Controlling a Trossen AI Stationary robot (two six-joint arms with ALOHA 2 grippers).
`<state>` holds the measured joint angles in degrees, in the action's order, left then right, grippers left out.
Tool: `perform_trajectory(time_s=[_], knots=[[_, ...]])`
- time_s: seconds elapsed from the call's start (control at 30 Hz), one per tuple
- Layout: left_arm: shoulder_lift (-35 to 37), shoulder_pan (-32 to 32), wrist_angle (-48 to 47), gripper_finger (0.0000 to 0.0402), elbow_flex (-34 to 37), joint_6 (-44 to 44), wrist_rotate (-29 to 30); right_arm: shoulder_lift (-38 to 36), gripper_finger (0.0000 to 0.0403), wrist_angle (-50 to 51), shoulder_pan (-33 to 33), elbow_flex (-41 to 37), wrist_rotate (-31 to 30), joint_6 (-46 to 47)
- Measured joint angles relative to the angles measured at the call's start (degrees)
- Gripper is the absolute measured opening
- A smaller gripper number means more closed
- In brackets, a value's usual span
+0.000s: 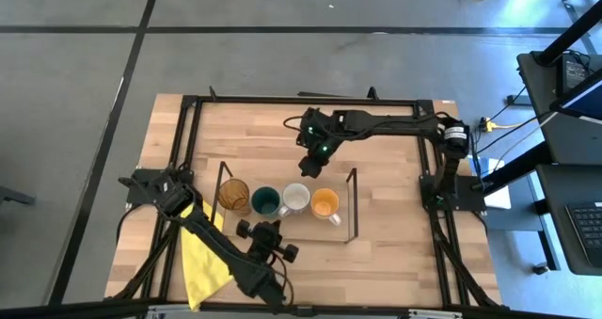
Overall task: Stack small to large cups/mugs on shelf
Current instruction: Adjust the red mug on the shelf
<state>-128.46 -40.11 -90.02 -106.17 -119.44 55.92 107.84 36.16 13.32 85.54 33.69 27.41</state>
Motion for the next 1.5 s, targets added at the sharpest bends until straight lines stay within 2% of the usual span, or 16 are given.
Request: perform_trajectory(time_s=[0.43,0.6,1.0,1.5], knots=[[0.0,1.5,0.0,0.0000,0.0,0.0,-3.5,0.3,0.0002,-0.5,0.1,0.0,2.6,-8.0],[0.0,1.6,0.0,0.0000,0.0,0.0,-2.9,0.3,0.0002,-0.5,0.0,0.0,2.7,-8.6],[0.0,1.7,0.0,0.0000,0.1,0.2,-2.5,2.5,0.0002,-1.6,-1.3,0.1,7.4,-8.4],[0.0,1.8,0.0,0.0000,-0.4,1.8,-3.2,2.6,0.0003,-4.0,-2.8,0.1,3.7,-10.4]])
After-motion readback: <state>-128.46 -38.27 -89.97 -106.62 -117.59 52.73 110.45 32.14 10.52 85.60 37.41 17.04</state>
